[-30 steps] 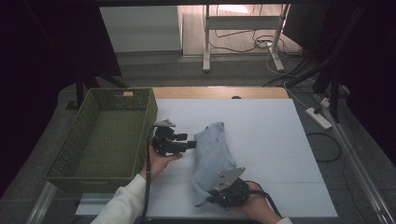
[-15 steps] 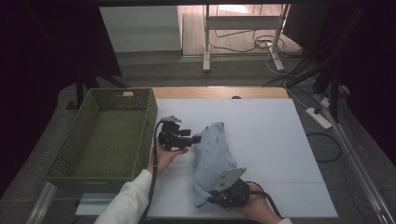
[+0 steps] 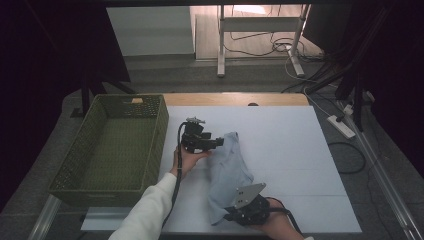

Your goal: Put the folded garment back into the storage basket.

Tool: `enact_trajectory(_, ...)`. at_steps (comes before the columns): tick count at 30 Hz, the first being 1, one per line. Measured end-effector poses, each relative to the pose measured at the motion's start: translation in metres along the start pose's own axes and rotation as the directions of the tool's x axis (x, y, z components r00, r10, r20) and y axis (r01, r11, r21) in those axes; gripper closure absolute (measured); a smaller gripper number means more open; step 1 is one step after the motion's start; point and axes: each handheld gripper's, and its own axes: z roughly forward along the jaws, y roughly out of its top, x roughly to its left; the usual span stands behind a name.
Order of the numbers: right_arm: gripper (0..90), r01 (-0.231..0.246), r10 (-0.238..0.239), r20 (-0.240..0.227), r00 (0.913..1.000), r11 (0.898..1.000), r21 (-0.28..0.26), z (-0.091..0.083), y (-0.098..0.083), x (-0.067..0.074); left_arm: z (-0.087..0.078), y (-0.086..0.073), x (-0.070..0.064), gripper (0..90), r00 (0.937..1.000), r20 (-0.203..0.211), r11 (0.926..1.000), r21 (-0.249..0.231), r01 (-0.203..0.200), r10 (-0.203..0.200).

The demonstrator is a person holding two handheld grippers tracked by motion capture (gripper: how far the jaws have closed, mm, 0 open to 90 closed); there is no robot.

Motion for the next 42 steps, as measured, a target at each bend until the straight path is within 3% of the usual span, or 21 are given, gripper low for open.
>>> enact_trajectory(11, 79.5, 0.007, -0.007, 0.001, 1.0, 1.0, 0.003, 0.001, 0.0, 0.001, 0.025, 0.007, 0.015, 27.5, 0.9996, -0.018, 0.9979, 0.059, 0.025, -0.024)
enact_trajectory(23, 79.4, 0.006, -0.006, -0.008, 0.9999, 1.0, 0.01, 0.001, 0.0, -0.001, 0.047, 0.007, 0.017, 27.4, 0.9998, -0.013, 0.9936, 0.113, 0.014, -0.012)
enact_trajectory(37, 79.4, 0.007, -0.007, -0.01, 0.9999, 1.0, 0.008, 0.001, 0.0, -0.001, 0.061, 0.013, 0.022, 25.1, 0.9997, -0.023, 0.9883, 0.152, 0.009, -0.005)
enact_trajectory(42, 79.4, 0.008, -0.008, -0.01, 0.9999, 1.0, 0.008, 0.0, 0.0, -0.001, 0.063, 0.012, 0.025, 25.7, 0.9999, 0.0, 0.9889, 0.148, 0.015, -0.015)
